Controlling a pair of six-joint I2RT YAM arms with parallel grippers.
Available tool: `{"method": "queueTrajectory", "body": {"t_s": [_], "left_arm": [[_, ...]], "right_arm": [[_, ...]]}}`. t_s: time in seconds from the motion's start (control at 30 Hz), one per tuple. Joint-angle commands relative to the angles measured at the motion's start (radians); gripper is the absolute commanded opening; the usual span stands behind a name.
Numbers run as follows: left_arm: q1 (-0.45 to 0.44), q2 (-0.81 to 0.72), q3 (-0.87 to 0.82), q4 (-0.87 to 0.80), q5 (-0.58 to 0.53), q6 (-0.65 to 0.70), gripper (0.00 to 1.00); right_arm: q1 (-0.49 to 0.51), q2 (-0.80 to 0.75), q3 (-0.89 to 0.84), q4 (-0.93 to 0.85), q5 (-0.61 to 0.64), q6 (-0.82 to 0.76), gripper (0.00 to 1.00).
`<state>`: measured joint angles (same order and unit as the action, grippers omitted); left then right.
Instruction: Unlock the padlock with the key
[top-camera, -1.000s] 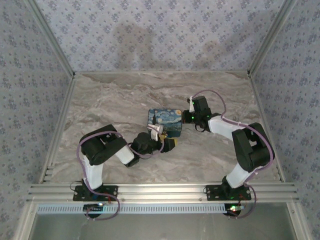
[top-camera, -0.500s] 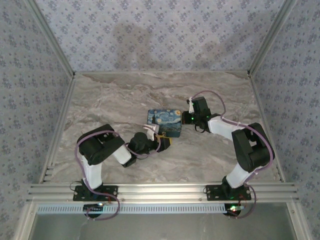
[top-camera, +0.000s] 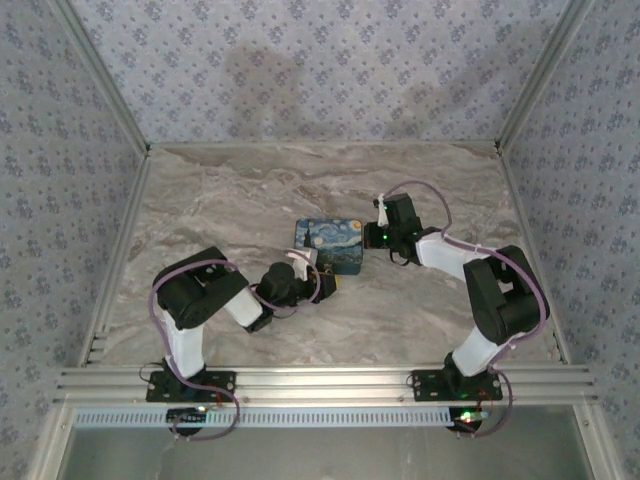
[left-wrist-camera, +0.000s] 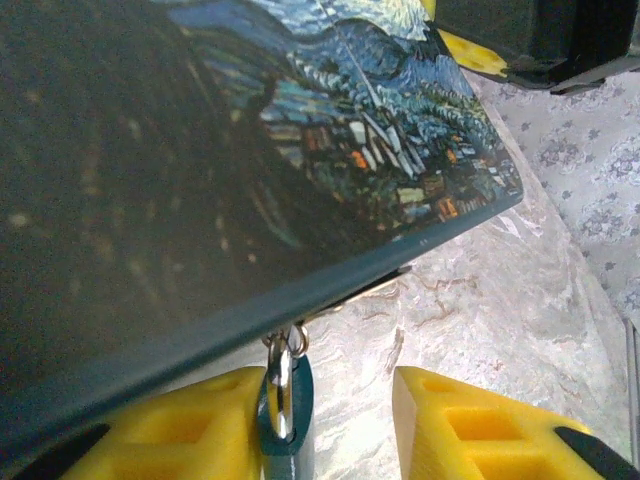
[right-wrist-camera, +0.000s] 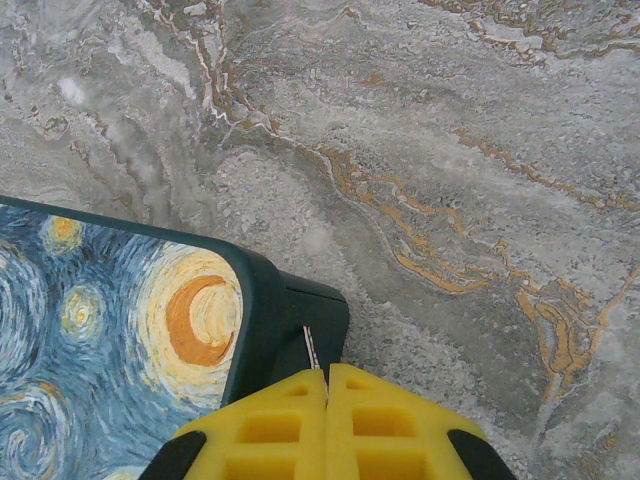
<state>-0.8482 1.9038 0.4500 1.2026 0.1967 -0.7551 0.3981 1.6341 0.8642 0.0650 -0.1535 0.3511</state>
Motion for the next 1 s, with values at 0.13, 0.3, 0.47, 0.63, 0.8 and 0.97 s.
{"method": "queueTrajectory", "body": {"t_s": [0.13, 0.3, 0.47, 0.63, 0.8, 0.97], "left_arm": [[0.019, -0.004, 0.018, -0.054, 0.027, -0.007, 0.26], [0.027, -0.009, 0.021, -0.081, 0.032, -0.007, 0.17], [0.035, -0.028, 0.018, -0.116, 0.036, -0.004, 0.08], [0.045, -0.071, 0.019, -0.171, 0.058, -0.019, 0.02], [0.047, -0.158, 0.050, -0.336, 0.068, -0.026, 0.00], [0.049, -0.243, 0.079, -0.455, 0.057, -0.046, 0.00]], "right_arm": [[0.004, -0.020, -0.009, 0.012, -0.013, 0.011, 0.00], [0.003, -0.025, -0.012, 0.014, -0.014, 0.013, 0.00], [0.002, -0.032, -0.014, 0.016, -0.017, 0.012, 0.00], [-0.006, -0.050, -0.021, 0.010, -0.018, 0.006, 0.00], [-0.040, -0.095, -0.032, -0.008, -0.031, -0.001, 0.00], [-0.093, -0.183, -0.059, -0.029, -0.065, 0.000, 0.00]]}}
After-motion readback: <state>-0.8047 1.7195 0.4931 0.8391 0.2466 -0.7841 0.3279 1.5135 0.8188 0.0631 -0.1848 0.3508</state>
